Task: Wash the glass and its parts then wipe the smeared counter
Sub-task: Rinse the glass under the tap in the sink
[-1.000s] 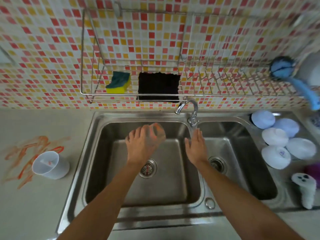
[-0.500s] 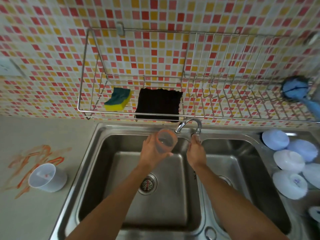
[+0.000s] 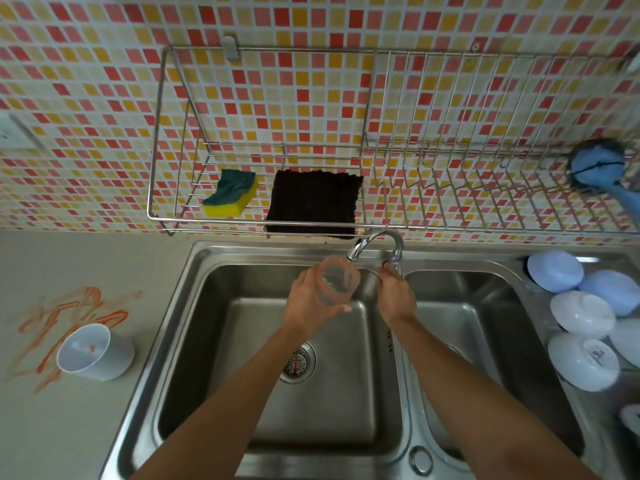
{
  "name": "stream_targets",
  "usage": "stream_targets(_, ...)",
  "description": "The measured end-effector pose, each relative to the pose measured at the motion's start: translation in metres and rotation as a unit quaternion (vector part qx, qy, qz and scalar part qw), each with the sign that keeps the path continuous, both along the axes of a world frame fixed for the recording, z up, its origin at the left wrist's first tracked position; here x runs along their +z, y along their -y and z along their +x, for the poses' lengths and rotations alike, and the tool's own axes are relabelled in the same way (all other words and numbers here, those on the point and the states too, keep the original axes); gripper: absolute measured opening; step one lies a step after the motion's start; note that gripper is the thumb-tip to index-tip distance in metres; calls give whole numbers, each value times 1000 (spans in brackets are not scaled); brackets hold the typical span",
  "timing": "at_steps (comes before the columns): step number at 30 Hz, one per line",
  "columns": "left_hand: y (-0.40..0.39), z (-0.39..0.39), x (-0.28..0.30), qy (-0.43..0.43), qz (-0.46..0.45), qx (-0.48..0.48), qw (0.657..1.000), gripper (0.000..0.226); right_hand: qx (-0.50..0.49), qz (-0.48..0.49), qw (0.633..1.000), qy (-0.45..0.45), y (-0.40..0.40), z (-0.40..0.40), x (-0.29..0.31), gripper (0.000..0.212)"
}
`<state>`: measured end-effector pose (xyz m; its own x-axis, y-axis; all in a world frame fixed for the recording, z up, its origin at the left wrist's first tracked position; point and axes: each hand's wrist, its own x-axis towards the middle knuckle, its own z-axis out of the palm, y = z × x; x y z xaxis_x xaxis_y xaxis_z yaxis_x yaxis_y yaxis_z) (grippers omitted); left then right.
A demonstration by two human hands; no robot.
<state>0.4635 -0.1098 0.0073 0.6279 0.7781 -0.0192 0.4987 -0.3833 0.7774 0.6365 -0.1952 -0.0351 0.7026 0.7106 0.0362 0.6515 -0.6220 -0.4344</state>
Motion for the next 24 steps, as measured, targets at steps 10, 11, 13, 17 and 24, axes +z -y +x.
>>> stream_targets(10,14,3,-5,31,-31,-8,999,86,1,-2,1000,5,-1,19,6,20)
stream_targets(11,12,4,-3,34,-32,2,999,85,-5,0,1000,1,-1,20,5,19)
stream_targets(13,8,6,-3,36,-35,12,999,86,-19,2,1000,-6,-1,24,5,17)
stream_targets(17,14,5,-1,25,-39,-15,999,80,-38,26,999,-18,0,30,6,15)
stream_targets(24,17,2,-7,49,-78,23,995,69,-94,118,988,-35,2,30,-1,12)
